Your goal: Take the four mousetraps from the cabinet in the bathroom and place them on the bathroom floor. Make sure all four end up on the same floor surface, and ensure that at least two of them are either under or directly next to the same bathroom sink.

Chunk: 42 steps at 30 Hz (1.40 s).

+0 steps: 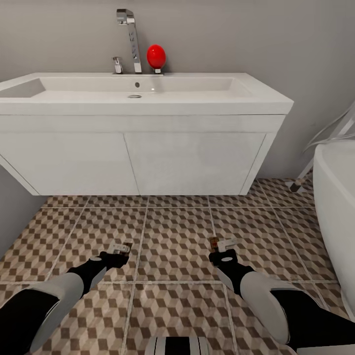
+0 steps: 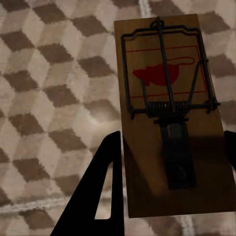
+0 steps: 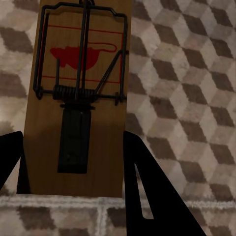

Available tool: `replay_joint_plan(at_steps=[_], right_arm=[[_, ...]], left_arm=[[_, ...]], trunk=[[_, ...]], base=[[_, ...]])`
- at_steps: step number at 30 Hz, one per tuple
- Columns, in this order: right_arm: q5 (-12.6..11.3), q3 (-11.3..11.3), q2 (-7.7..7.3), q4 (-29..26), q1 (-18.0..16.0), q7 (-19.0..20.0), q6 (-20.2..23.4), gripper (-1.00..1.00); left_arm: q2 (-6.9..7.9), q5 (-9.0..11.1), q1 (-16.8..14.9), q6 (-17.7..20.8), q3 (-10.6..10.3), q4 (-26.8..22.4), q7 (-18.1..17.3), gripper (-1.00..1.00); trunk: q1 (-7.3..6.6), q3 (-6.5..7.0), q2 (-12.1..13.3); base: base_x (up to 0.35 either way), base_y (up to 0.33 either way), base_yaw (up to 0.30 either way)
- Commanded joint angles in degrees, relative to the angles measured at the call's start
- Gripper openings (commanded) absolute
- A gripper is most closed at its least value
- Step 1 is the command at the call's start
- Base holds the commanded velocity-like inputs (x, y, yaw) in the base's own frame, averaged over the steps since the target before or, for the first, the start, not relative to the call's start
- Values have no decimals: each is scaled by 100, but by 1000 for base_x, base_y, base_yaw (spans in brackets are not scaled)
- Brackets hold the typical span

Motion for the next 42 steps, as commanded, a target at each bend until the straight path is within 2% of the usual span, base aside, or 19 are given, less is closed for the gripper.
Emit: replay_joint_plan(at_steps=[1, 16, 23, 26, 27, 30, 42], right_arm=[[28, -25, 1, 16, -7, -15, -18, -100], [11, -25, 1, 16, 1, -15, -87, -100], [-6, -25, -6, 16, 197, -15, -363, -100], [-7, -25, -3, 16, 203, -15, -375, -100], [-7, -25, -6, 16, 204, -15, -376, -100], [0, -25, -7, 16, 204, -15, -377, -100], [2, -25, -33, 16, 204, -13, -377, -100]], left_arm=[[5, 39, 0, -14, -48, 2, -14, -100], [44, 25, 10, -36, -40, 0, -14, -100], [21, 67, 10, -34, -5, -29, -14, -100], [3, 167, 10, -35, 23, -66, -15, -100], [-24, 290, 10, -66, 28, -85, -20, -100], [-153, 415, 10, -334, 30, -86, -16, -100], [-193, 431, 10, -384, 34, -90, -5, -100]], trunk=[[-1, -4, -2], [-1, -4, -2], [-1, -4, -2], [-1, -4, -2], [-1, -4, -2], [-1, -4, -2], [-1, -4, -2]], base=[[0, 0, 0], [0, 0, 0], [0, 0, 0], [0, 0, 0], [0, 0, 0], [0, 0, 0], [184, 0, 0]])
